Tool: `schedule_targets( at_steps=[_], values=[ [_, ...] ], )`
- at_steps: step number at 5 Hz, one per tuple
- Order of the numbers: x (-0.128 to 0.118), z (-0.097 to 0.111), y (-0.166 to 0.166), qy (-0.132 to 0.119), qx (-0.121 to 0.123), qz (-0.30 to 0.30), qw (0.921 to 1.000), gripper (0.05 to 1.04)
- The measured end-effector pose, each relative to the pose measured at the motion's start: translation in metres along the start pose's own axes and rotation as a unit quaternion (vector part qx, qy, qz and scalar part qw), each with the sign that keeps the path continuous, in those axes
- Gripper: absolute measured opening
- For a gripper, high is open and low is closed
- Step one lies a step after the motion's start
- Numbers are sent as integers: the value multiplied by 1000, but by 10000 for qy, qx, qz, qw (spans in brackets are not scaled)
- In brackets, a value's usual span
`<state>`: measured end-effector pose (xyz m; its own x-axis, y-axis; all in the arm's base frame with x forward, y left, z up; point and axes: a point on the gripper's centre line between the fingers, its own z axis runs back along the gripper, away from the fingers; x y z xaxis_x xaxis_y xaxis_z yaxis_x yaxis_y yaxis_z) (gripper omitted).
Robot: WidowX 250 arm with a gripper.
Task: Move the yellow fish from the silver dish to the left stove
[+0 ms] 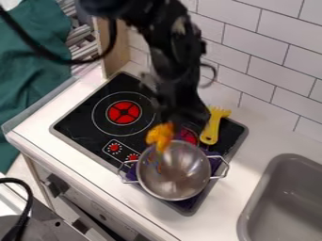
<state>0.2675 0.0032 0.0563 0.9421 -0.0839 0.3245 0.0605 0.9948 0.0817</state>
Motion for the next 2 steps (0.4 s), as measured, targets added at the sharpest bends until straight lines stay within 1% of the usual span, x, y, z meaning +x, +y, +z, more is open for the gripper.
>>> schedule_targets(
  at_steps=[1, 2],
  values=[
    [13, 7, 14, -51, 121, 25, 9999, 267],
    [20, -10, 42, 306, 143, 505, 9982, 267]
  ],
)
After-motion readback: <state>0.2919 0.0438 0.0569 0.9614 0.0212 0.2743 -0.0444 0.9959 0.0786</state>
